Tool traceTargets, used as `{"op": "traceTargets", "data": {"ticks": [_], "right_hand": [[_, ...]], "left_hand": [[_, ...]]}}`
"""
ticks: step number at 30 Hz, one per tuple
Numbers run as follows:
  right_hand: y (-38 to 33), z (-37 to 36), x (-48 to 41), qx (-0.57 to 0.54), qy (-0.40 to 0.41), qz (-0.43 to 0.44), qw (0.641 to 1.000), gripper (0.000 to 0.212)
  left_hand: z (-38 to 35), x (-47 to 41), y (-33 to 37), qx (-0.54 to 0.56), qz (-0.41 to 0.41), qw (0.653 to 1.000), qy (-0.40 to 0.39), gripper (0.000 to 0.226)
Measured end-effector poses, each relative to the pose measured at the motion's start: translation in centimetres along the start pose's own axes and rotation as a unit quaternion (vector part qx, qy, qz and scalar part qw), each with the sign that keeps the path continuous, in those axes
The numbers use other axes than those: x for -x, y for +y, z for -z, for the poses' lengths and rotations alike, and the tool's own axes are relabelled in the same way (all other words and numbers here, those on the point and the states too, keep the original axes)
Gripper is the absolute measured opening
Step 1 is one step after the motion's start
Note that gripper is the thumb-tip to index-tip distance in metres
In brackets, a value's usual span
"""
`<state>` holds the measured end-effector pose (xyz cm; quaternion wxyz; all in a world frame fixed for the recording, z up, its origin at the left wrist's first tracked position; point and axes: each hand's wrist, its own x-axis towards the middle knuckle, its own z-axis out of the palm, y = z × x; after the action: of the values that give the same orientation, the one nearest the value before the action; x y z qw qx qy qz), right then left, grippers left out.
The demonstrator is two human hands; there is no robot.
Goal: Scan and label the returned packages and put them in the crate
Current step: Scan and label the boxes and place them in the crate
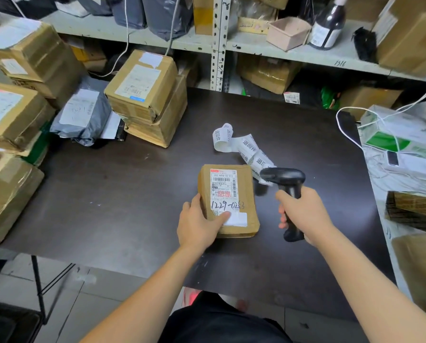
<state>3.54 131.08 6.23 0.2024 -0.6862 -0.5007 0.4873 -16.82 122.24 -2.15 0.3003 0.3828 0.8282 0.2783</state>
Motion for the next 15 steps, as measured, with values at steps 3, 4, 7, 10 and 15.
{"op": "traceTargets", "data": {"ticks": [3, 4, 7, 10, 15], "right_hand": [[-2.3, 0.1, 1.9, -0.023, -0.072, -0.007, 0.997, 0.019], [-2.9, 0.1, 2.4, -0.024, -0.086, -0.009, 0.996, 0.017], [-4.1, -0.2, 3.8, -0.029, -0.103, -0.014, 0.994, 0.014], [-4.9, -0.3, 4.6, -0.016, -0.098, -0.002, 0.995, 0.015], [-5.3, -0.4, 5.2, -0.004, -0.086, 0.014, 0.996, 0.013]], "left_hand": [[-0.3, 0.1, 0.5, 0.001, 0.014, 1.000, -0.002, 0.092], [-0.4, 0.1, 0.6, 0.004, 0.018, 1.000, -0.002, 0.092], [-0.6, 0.1, 0.6, 0.008, 0.021, 1.000, -0.004, 0.092], [-0.6, 0.1, 0.7, 0.010, 0.018, 1.000, -0.004, 0.090], [-0.6, 0.1, 0.7, 0.009, 0.017, 1.000, -0.003, 0.092]]}}
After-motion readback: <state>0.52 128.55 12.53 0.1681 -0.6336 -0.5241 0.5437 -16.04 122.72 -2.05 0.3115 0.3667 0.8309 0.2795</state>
